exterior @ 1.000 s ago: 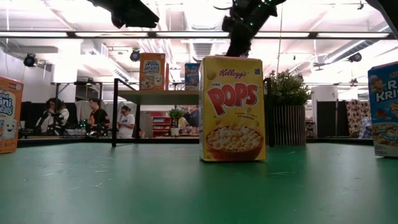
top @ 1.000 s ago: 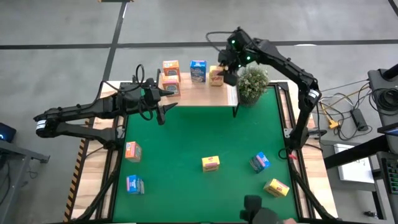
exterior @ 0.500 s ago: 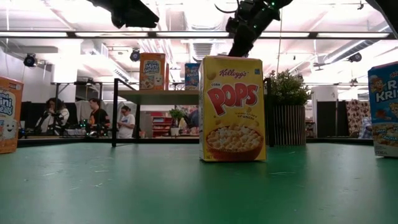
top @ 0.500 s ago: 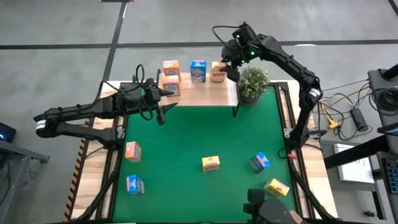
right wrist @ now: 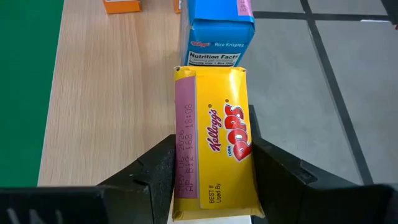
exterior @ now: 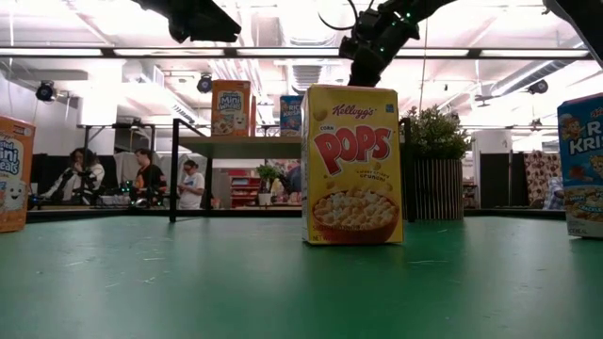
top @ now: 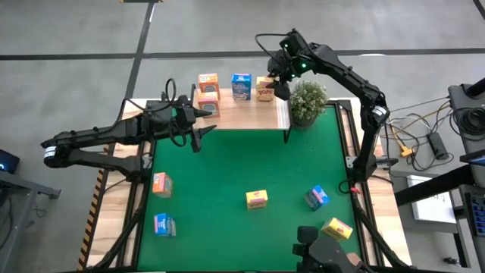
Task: Stack cereal on shelf
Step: Adjust the yellow cereal box on the shelf
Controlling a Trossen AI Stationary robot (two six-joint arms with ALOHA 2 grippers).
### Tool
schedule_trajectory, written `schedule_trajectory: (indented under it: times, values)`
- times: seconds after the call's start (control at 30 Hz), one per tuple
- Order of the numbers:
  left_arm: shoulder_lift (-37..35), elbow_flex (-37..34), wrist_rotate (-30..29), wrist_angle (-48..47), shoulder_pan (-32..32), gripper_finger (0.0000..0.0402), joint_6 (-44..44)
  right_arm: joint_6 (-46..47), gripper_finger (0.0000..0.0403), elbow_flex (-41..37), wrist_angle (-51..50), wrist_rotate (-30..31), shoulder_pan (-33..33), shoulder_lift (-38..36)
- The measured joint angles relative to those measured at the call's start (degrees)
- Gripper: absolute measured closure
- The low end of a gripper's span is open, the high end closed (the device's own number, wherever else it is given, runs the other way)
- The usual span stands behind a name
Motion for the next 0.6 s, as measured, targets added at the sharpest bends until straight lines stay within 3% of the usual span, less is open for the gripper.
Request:
schedule_trajectory:
  times: [0.6]
  values:
    - [0.00,-0.02,0.00,-0.02,0.02,0.0196,0.00,-1.55,0.0227,0.02,0.13,3.08,0.02,0.02]
